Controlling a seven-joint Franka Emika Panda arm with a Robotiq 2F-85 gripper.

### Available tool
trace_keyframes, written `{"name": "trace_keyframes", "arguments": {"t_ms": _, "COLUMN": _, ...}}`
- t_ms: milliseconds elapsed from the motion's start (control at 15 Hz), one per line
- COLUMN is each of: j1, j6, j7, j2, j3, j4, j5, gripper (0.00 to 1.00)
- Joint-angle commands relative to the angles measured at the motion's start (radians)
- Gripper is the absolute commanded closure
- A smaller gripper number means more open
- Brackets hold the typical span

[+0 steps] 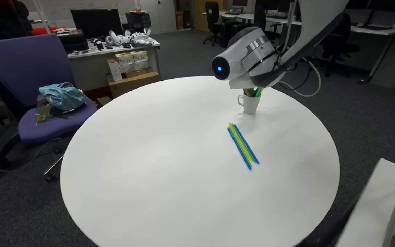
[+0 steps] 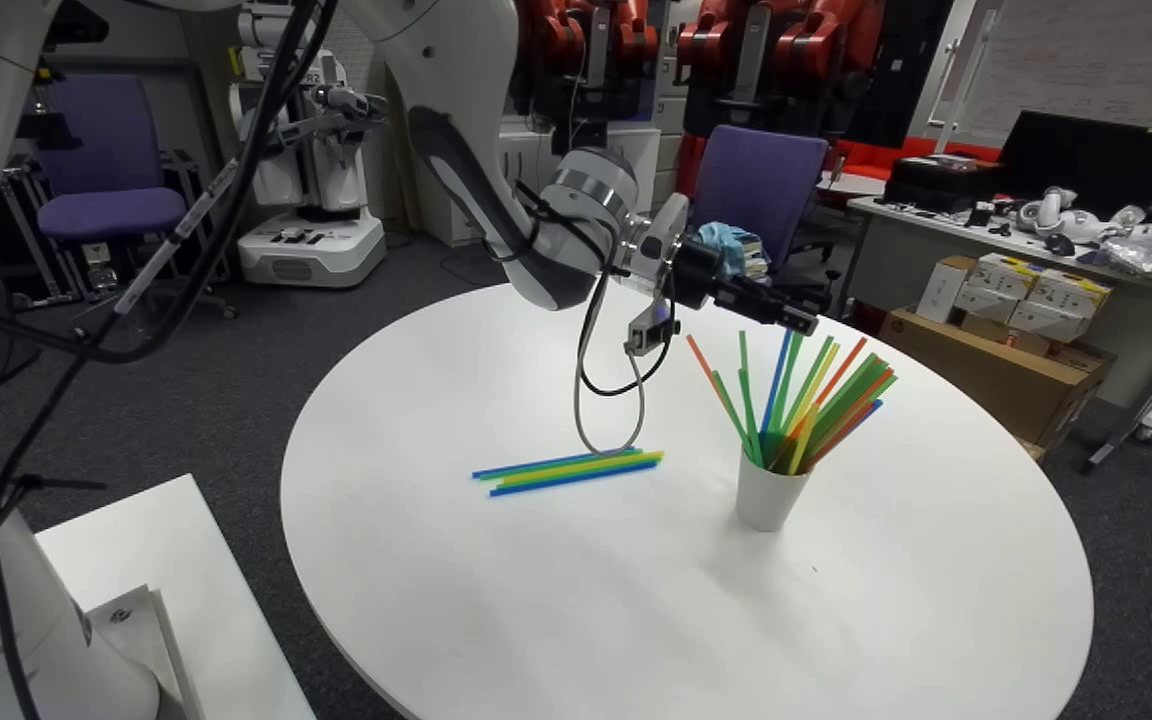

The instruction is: Put the straw inside the mug

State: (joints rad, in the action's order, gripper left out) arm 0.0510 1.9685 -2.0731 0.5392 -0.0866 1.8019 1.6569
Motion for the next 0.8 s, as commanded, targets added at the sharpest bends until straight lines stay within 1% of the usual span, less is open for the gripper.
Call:
{"name": "trace_keyframes", "arguments": {"t_ms": 0, "j1": -0.028, "j6": -0.017, "j7": 0.000, "j2": -0.025, "j3": 0.028, "j4": 0.014, "j5": 0.018, "gripper": 0.00}}
{"name": "trace_keyframes", "arguments": {"t_ms": 133, "j1": -0.081, "j6": 0.105, "j7": 0.083, "j2": -0.056, "j3": 0.064, "j4": 0.007, "j5": -0.098, "gripper": 0.00}}
{"name": "trace_keyframes", "arguments": {"t_ms": 200, "j1": -0.095, "j6": 0.147, "j7": 0.118, "j2": -0.067, "j3": 0.072, "j4": 0.001, "j5": -0.137, "gripper": 0.00}}
{"name": "trace_keyframes", "arguments": {"t_ms": 400, "j1": -0.133, "j6": 0.278, "j7": 0.246, "j2": -0.110, "j3": 0.093, "j4": -0.001, "j5": -0.298, "gripper": 0.00}}
{"name": "trace_keyframes", "arguments": {"t_ms": 533, "j1": -0.150, "j6": 0.349, "j7": 0.345, "j2": -0.139, "j3": 0.100, "j4": 0.001, "j5": -0.440, "gripper": 0.00}}
{"name": "trace_keyframes", "arguments": {"t_ms": 733, "j1": -0.160, "j6": 0.430, "j7": 0.520, "j2": -0.179, "j3": 0.101, "j4": 0.012, "j5": -0.686, "gripper": 0.00}}
